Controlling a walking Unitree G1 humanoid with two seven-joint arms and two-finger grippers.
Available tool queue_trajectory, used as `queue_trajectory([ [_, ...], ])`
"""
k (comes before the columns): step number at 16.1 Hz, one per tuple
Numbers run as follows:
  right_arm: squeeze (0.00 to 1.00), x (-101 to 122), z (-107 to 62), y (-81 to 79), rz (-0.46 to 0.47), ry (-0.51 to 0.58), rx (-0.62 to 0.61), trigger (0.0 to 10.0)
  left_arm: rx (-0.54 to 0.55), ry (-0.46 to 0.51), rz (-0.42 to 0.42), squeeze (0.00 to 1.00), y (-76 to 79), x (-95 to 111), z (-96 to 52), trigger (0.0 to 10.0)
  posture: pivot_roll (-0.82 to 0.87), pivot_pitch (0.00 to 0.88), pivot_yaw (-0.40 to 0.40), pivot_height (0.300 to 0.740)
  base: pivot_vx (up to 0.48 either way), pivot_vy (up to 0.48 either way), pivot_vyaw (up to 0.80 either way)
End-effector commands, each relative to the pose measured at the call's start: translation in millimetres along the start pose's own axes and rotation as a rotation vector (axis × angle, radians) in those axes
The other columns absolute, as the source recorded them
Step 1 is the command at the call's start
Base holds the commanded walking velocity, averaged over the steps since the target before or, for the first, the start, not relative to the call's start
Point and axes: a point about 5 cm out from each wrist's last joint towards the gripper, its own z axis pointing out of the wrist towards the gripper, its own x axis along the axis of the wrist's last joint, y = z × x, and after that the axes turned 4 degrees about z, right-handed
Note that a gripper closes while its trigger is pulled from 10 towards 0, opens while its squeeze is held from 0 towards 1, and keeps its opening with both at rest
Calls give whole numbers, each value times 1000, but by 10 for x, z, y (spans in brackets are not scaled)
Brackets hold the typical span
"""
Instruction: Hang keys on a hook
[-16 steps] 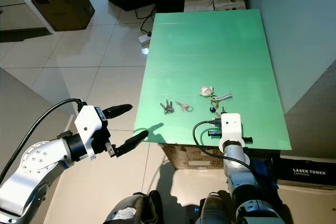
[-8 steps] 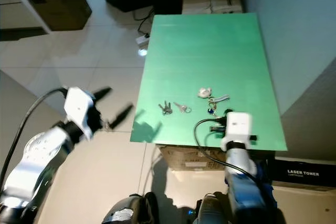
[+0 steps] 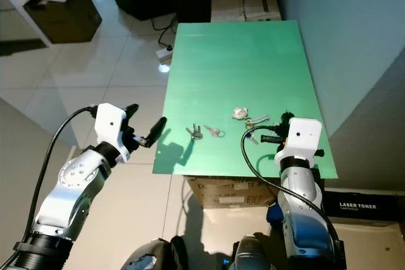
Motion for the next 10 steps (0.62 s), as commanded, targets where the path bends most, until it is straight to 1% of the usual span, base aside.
queue_trajectory([
  [1,0,8,-22,-6,15,-10,-1,0,-4,-22,0,0,-9,-66,-34,10000,-237,123,190,740,0,0,0],
  [2,0,62,-39,-30,19,-8,-4,0,-4,-31,18,0,4,-96,-24,10000,-253,125,203,740,0,0,0],
  [5,0,128,-67,-82,15,-1,9,0,42,-26,48,0,-19,-116,24,10000,-262,110,204,740,0,0,0],
  [8,0,232,-11,-96,11,18,4,0,83,2,78,0,-44,-57,119,10000,-278,104,197,740,0,0,0],
  [10,0,280,14,-92,23,19,11,0,86,19,78,0,-39,-33,145,10000,-269,89,186,740,0,0,0],
])
